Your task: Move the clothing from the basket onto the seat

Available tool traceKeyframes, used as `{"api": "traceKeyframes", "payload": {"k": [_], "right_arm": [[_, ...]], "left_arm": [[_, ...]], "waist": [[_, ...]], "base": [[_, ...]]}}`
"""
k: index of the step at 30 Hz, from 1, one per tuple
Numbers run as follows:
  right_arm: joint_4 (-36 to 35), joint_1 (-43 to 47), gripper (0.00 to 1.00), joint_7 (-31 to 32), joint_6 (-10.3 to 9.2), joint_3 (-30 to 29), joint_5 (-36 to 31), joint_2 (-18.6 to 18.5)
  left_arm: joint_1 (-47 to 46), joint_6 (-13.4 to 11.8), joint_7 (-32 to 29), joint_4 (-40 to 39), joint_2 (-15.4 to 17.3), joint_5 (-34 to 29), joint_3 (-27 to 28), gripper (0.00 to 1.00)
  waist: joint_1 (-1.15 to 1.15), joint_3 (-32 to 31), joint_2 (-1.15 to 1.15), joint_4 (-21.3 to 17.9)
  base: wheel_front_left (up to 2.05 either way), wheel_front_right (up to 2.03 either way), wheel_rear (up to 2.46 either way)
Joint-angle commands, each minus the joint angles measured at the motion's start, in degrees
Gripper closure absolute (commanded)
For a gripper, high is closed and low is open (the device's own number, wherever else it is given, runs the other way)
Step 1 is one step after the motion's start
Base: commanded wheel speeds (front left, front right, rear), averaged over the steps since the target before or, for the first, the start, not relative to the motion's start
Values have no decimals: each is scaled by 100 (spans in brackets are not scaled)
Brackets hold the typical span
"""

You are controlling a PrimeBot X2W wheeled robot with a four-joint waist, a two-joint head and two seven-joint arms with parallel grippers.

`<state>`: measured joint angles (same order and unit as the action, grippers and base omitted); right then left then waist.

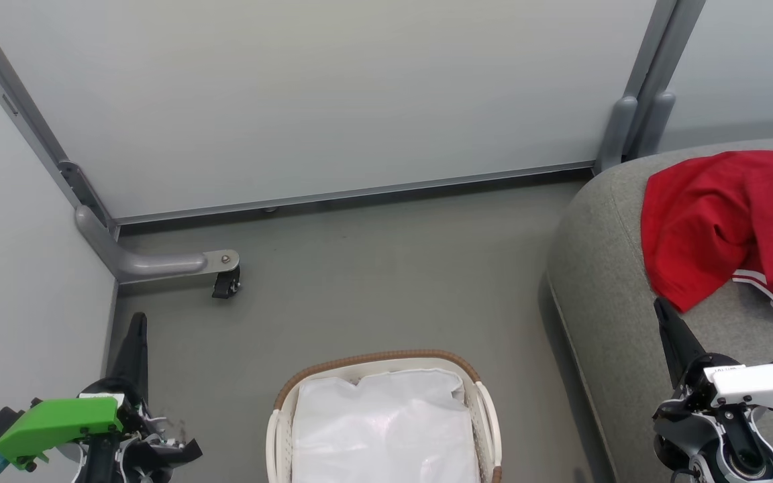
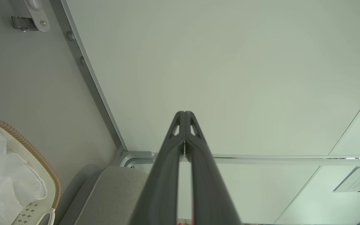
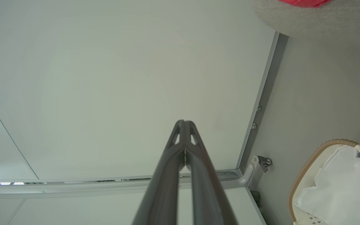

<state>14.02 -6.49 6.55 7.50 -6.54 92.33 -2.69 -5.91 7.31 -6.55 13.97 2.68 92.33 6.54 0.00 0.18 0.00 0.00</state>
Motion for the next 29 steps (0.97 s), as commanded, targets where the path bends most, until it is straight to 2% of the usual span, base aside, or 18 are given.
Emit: {"api": "traceKeyframes", "payload": {"k": [1, 29], "right_arm": [[-14, 62, 100, 16, -2, -9, 18, -36], [-14, 63, 100, 16, -2, -8, 18, -36]], "left_arm": [[-56, 39, -16, -4, 38, 18, 10, 100], [-56, 39, -15, -4, 38, 18, 9, 100]], "waist": [[0, 0, 0, 0], [0, 0, 0, 0]], "base": [[0, 0, 0], [0, 0, 0]]}}
